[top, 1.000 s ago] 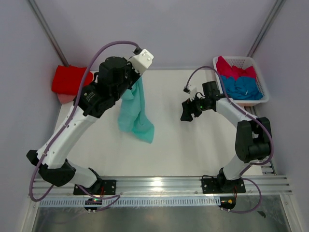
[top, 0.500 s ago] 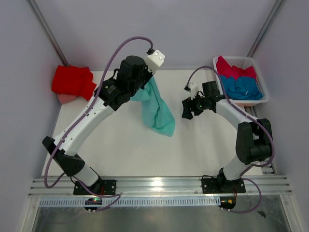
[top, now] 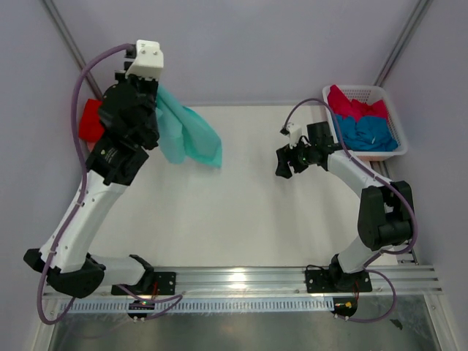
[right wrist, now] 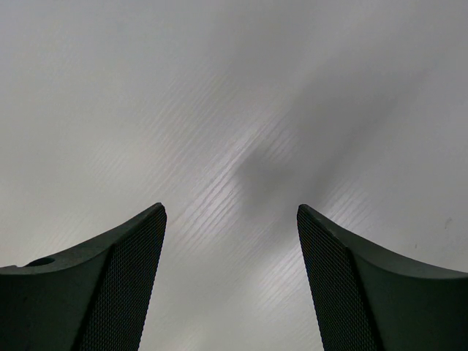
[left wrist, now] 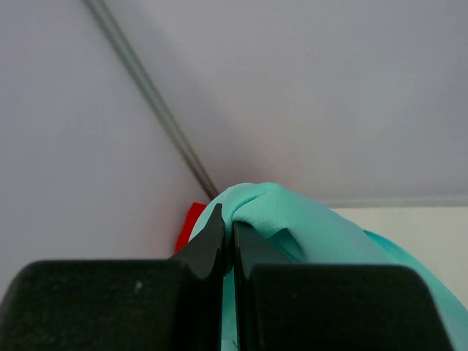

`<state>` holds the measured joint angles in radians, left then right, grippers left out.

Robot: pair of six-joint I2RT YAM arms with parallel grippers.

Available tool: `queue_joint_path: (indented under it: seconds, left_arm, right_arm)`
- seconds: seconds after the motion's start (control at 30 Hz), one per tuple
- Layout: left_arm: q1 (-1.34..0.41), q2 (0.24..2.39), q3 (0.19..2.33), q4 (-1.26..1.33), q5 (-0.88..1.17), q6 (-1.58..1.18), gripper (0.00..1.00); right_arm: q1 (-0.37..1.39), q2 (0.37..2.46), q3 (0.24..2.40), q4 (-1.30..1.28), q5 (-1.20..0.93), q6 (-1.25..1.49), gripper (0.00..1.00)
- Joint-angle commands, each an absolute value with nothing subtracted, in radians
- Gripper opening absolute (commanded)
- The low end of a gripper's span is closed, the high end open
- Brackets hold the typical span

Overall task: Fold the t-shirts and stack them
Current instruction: Flatten the tshirt out

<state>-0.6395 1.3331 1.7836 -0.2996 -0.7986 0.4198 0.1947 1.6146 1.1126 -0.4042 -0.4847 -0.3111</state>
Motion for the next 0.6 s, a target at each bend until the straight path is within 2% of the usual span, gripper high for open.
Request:
queue_joint_path:
  seconds: [0.0,0.1,0.27,0.43,0.57]
  left_arm:
    - [-0.557,1.263,1.700,-0.051,-0.903,0.546,0.00]
    - [-0.509,1.230,1.629,0.080,-0.934,0.632,0.00]
    - [-0.508,1.256,1.612,0.026,-0.878,0.557,0.00]
    - [-0.508,1.324,1.673,-0.274,-0.588,0.332,0.00]
    - [-0.514,1.377,1.727,-0.385,-0.375,0.238,0.00]
  right_arm:
    - [0.199,1.595,1.120,-0.376,-0.486,-0.304,0.76]
    - [0.199,1.595,1.120,-0.373,-0.499,-0.301,0.76]
    - [0.199,1.594,1.118,-0.373,-0.500,-0.298,0.76]
    - [0.199,1.580,1.104,-0.367,-0.465,-0.301,0.76]
    - [0.199,1.580,1.104,-0.367,-0.466,-0.298,0.76]
